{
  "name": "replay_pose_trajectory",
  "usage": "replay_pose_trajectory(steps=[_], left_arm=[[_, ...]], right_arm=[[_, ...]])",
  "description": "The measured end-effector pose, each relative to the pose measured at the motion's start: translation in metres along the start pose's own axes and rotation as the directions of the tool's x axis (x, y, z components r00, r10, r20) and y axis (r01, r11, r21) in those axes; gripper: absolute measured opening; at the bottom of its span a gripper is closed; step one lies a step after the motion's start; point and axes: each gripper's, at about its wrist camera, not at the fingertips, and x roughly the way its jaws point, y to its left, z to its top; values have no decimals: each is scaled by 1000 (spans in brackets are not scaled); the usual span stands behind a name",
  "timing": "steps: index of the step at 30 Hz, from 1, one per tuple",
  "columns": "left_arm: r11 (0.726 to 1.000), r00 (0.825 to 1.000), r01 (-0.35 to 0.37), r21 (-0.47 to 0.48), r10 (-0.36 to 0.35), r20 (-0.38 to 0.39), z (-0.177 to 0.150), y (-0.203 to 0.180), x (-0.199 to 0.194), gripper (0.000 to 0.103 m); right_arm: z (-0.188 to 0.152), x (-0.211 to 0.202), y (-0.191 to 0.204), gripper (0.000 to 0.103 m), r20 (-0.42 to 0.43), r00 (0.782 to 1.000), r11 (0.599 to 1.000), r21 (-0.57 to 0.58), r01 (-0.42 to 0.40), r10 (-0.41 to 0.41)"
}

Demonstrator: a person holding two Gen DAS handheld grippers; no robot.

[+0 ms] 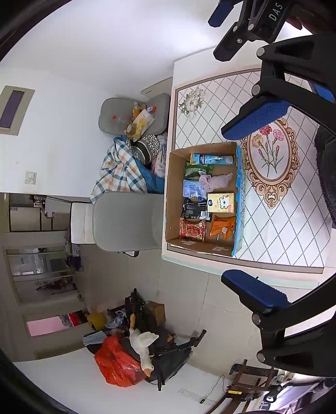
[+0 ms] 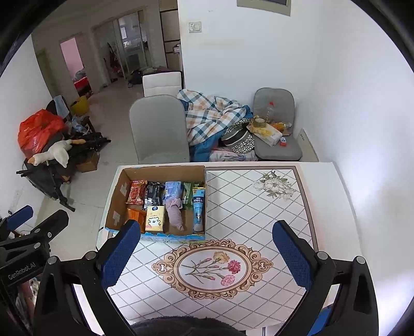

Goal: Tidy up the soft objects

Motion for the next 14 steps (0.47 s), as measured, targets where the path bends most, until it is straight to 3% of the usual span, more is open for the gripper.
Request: replay_pose_trajectory(steps=[14], left_arm=[[1000, 1000, 4, -4, -4, -2, 0, -5, 2, 103]], right_arm=[[-1, -1, -1, 103, 9, 1000, 1000, 8, 9, -9]])
